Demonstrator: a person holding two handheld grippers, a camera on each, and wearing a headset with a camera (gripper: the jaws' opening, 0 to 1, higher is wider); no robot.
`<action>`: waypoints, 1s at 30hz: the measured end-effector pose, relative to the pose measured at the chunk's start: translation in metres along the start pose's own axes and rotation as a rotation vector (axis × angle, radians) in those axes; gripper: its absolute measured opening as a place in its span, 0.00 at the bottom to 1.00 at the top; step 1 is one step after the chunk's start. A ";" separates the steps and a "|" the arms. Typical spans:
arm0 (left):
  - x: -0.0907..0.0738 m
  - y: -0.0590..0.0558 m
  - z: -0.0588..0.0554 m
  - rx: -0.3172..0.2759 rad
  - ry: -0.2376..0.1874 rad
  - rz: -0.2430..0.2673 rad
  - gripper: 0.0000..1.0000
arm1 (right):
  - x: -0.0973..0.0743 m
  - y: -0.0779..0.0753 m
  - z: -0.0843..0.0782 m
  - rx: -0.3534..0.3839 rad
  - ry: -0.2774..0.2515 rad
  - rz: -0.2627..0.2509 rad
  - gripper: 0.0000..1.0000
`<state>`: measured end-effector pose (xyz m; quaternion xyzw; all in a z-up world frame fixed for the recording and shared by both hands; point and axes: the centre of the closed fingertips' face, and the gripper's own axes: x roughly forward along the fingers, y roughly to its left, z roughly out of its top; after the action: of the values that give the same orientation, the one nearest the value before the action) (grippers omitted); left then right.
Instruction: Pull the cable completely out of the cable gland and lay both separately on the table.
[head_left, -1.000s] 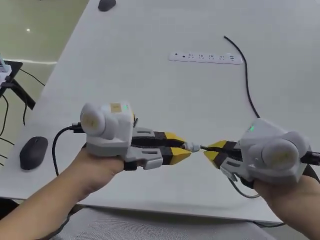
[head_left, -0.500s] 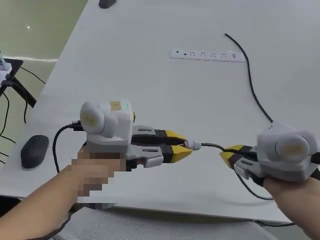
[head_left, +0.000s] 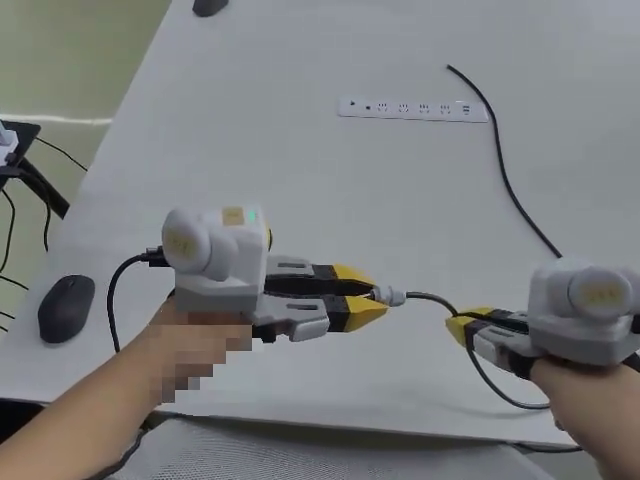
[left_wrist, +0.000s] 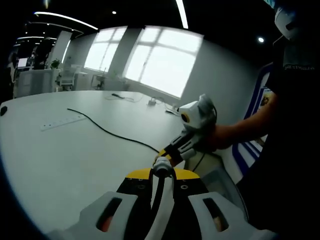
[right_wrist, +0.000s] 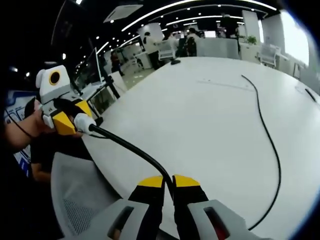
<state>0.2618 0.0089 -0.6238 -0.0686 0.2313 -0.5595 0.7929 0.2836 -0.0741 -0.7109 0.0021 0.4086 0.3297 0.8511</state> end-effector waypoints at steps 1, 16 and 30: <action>0.000 0.000 0.000 -0.002 0.001 -0.001 0.15 | 0.000 0.001 0.000 0.005 0.002 0.006 0.01; -0.005 0.010 0.001 -0.022 -0.002 0.013 0.15 | -0.002 0.008 -0.002 -0.080 0.011 0.056 0.03; -0.004 0.013 0.005 -0.023 -0.007 0.014 0.15 | -0.020 0.047 0.043 -0.330 -0.097 0.113 0.19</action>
<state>0.2737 0.0165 -0.6227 -0.0781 0.2355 -0.5512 0.7966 0.2784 -0.0374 -0.6562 -0.0988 0.3068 0.4391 0.8386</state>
